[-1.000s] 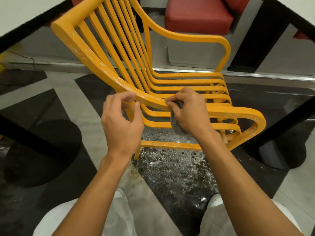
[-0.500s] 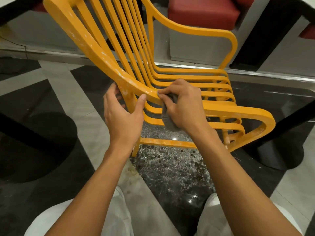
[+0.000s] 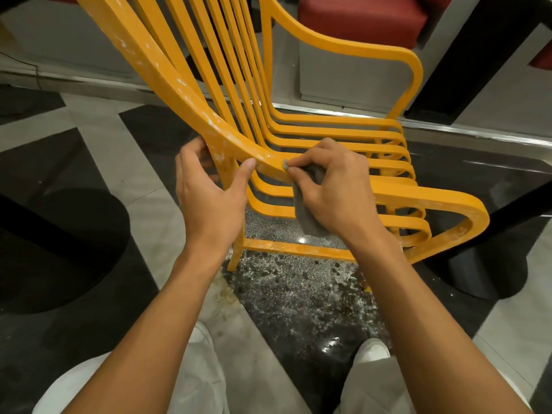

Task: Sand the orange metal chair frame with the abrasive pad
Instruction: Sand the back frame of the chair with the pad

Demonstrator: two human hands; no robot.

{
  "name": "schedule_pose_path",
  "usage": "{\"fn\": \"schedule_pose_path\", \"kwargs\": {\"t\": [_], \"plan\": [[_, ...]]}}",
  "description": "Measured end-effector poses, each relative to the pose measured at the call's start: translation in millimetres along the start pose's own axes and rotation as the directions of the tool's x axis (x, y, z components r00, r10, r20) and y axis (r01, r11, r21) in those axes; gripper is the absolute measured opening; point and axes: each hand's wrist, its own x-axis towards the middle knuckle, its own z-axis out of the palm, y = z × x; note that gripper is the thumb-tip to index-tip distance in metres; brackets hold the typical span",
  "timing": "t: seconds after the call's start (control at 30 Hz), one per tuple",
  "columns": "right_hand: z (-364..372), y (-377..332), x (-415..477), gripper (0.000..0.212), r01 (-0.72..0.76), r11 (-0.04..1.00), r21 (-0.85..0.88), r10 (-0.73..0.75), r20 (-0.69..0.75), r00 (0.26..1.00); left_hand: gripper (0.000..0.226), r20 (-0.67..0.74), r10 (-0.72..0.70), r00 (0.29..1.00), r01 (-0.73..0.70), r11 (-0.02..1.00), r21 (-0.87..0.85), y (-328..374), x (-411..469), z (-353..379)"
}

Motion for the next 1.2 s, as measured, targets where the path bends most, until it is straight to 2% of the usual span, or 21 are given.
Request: {"fn": "schedule_pose_path", "kwargs": {"t": [0.13,0.3,0.47,0.63,0.83,1.03,1.2], "plan": [[-0.3,-0.1,2.3,0.006,-0.036,0.998,-0.042,0.034,-0.026,0.999,0.067,0.009,0.006,1.000,-0.006,1.000,-0.016,0.9,1.8,0.2],[7.0,-10.7,4.5,0.011,0.026,0.997,0.067,-0.024,-0.031,0.999,0.067,0.021,0.022,1.000,-0.021,0.999,-0.030,3.5,4.1,0.0],[3.8,-0.3,8.2,0.007,-0.069,0.998,-0.006,0.069,-0.021,0.997,0.067,0.011,0.023,1.000,-0.023,1.000,-0.009,-2.5,6.5,-1.0],[22.8,-22.0,6.8,0.013,0.024,0.998,0.063,-0.021,-0.044,0.999,0.067,0.013,0.033,0.999,-0.032,0.999,-0.018,-4.5,6.4,-2.7],[8.5,-9.0,7.7,0.009,-0.058,0.998,-0.004,0.058,-0.049,0.997,0.067,0.009,0.032,0.999,-0.032,0.999,-0.019,-3.6,7.1,-1.3],[18.1,-22.5,7.2,0.011,0.029,0.997,0.069,-0.027,-0.030,0.999,0.066,0.012,0.044,0.999,-0.044,0.999,-0.030,-4.5,7.9,-2.1],[4.6,-9.6,11.4,0.006,-0.056,0.998,-0.023,0.056,-0.001,0.998,0.059,0.009,0.047,0.999,-0.046,0.998,-0.052,-5.8,9.2,-1.6]]}}
